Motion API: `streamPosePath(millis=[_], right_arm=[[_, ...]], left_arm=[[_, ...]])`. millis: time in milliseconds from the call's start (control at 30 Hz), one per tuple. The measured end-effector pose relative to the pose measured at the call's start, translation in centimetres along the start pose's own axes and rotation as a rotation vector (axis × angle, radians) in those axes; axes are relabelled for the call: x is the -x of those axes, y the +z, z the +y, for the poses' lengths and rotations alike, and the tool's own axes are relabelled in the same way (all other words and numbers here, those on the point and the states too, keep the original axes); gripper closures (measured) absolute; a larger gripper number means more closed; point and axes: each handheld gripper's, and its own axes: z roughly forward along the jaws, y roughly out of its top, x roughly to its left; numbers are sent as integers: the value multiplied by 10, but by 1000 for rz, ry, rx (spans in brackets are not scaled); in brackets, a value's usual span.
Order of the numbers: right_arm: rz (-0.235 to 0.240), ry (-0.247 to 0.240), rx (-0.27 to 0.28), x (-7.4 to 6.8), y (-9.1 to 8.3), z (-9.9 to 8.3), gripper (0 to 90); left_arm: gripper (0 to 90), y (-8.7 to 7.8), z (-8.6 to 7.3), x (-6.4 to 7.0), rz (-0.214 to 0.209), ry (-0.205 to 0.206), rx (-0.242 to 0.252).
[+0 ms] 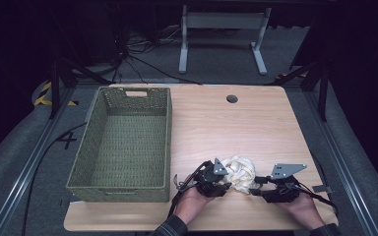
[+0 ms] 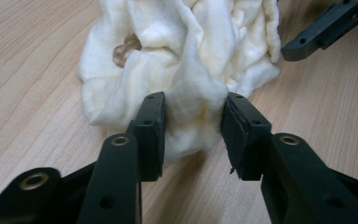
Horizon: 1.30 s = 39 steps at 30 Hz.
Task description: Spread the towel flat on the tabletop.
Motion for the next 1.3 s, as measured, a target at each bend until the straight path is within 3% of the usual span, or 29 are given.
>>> streamPosePath(millis=[200, 467, 700, 833, 1000, 1300], right_arm=[[-20, -18, 7, -2, 0, 4, 721], [-28, 1, 64, 7, -18, 4, 818], [-57, 25, 105, 19, -33, 4, 849], [-104, 50, 151, 33, -47, 5, 852], [-144, 89, 165, 55, -51, 5, 862], [-198, 124, 92, 91, -35, 4, 876]], left_arm=[[727, 0, 0, -2, -3, -1, -5], [776, -2, 0, -4, -17, -8, -14], [806, -4, 0, -5, -9, -2, -10], [819, -5, 0, -6, -11, -4, -7], [823, -6, 0, -6, -9, -7, -10], [827, -9, 0, -8, -2, -8, 6]])
